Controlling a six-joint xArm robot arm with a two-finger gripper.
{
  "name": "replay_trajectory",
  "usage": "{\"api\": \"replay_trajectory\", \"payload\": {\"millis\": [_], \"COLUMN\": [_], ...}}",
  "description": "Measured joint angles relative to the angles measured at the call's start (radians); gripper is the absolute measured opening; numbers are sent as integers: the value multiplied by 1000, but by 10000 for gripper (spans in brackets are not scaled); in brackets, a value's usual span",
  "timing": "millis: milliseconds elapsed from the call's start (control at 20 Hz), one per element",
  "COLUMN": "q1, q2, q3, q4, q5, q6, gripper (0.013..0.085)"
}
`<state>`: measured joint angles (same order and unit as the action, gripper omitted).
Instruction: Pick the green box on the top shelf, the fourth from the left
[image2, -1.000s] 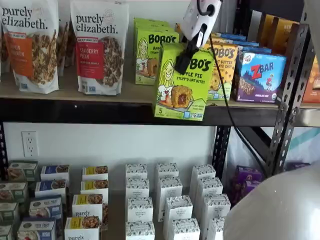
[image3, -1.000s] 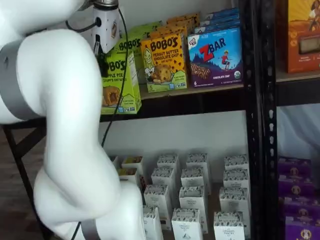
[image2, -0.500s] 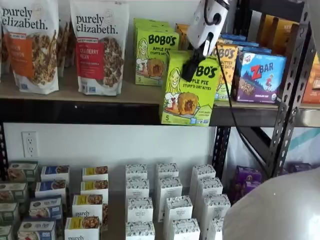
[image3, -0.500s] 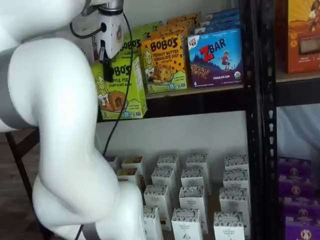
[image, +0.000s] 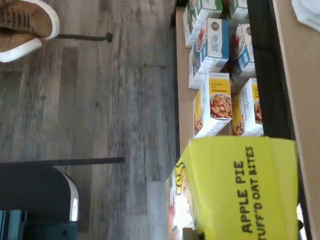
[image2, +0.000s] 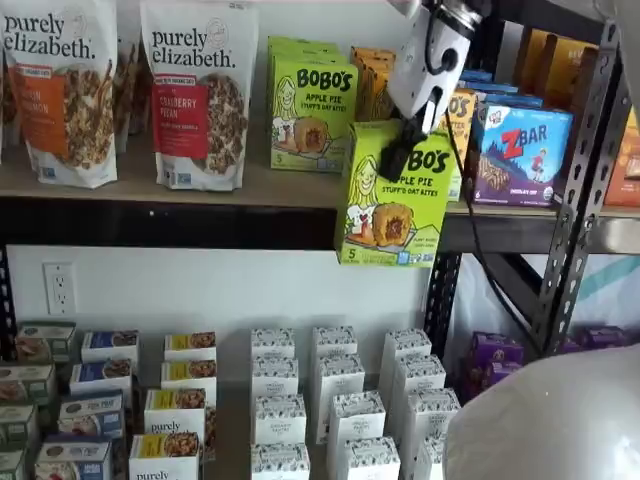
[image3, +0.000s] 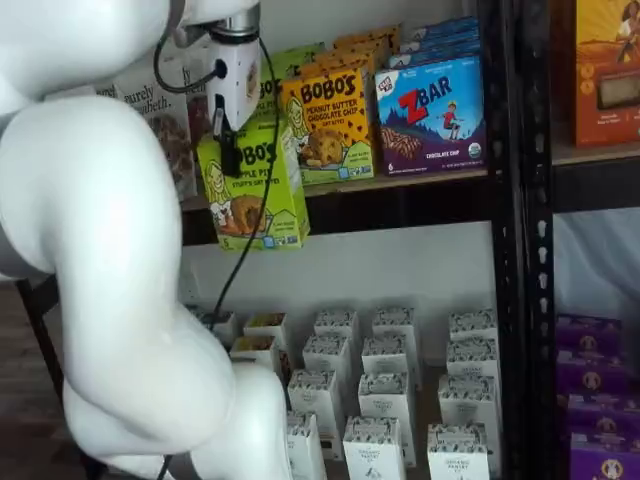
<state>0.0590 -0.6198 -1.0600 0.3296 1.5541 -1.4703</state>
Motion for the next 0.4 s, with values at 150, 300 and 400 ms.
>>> {"api": "replay_trajectory", "payload": {"millis": [150, 300, 400], "q1": [-15, -27, -34], "q2": [-11, -20, -26], "q3": [18, 33, 43], "q4": [-3, -5, -6], "q5": [-4, -7, -10], "q6": [-16, -30, -38], "gripper": [290, 290, 290]}}
